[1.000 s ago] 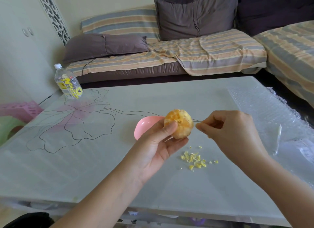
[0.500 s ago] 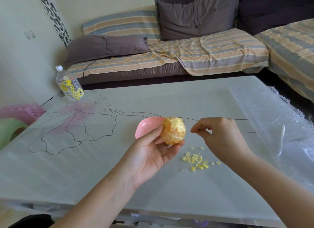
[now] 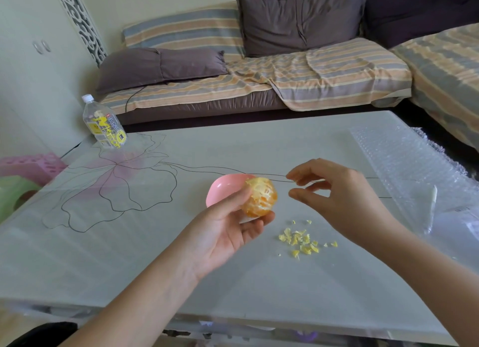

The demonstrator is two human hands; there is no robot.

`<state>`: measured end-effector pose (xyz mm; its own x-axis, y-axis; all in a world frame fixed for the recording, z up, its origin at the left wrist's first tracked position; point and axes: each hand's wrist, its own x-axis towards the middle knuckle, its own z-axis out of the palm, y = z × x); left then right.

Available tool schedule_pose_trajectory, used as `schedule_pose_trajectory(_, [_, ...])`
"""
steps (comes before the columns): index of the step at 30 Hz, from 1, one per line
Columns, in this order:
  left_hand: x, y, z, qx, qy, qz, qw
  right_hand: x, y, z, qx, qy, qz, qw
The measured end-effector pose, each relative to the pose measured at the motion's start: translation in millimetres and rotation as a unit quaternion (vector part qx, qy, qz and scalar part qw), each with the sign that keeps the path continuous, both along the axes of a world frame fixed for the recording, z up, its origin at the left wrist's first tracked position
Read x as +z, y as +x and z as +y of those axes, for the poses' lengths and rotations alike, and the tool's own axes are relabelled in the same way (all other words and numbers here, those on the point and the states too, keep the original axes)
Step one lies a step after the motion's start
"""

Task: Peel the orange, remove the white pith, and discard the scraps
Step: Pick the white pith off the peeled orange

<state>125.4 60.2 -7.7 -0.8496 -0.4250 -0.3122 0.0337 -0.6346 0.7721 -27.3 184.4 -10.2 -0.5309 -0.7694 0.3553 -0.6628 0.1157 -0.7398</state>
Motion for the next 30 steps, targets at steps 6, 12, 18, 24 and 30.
schedule_pose_trajectory(6, [0, 2, 1, -0.059, -0.212, -0.015, 0.975, 17, 6, 10, 0.09, -0.031, -0.006, 0.995])
schedule_pose_trajectory(12, [0, 3, 1, -0.072, -0.355, -0.031, 0.932, 22, 9, 20, 0.161, 0.007, 0.12, 0.98])
schedule_pose_trajectory(18, [3, 2, 4, -0.094, -0.408, -0.024, 0.908, 25, 14, 22, 0.183, 0.033, 0.135, 0.973])
schedule_pose_trajectory(24, [6, 1, 9, -0.082, -0.421, -0.028, 0.903, 29, 15, 23, 0.182, 0.035, 0.156, 0.97])
schedule_pose_trajectory(30, [11, 1, 12, -0.086, -0.432, -0.02, 0.898, 32, 15, 26, 0.186, 0.016, 0.155, 0.97])
